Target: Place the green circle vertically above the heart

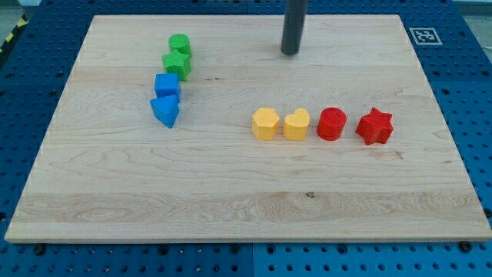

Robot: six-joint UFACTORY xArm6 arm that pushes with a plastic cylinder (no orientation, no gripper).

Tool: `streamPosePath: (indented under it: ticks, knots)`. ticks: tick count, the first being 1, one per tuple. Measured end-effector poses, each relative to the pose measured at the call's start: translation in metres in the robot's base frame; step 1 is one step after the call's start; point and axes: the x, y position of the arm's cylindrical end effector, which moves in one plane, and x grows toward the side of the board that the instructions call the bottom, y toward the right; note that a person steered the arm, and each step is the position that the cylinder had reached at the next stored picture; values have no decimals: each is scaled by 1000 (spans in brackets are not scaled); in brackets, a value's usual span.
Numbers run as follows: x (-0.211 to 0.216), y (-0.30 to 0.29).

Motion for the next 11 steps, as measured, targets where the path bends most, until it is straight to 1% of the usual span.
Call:
streamPosePath:
  ticks: [1, 2, 3, 4, 5, 7, 9, 10, 11]
  knots:
    - [-32, -77]
    - [-41, -170]
    - [-37, -241]
    - [-15, -264]
    - [24, -260]
    - [26, -171]
    - [27, -56]
    - [27, -13]
    - [17, -46]
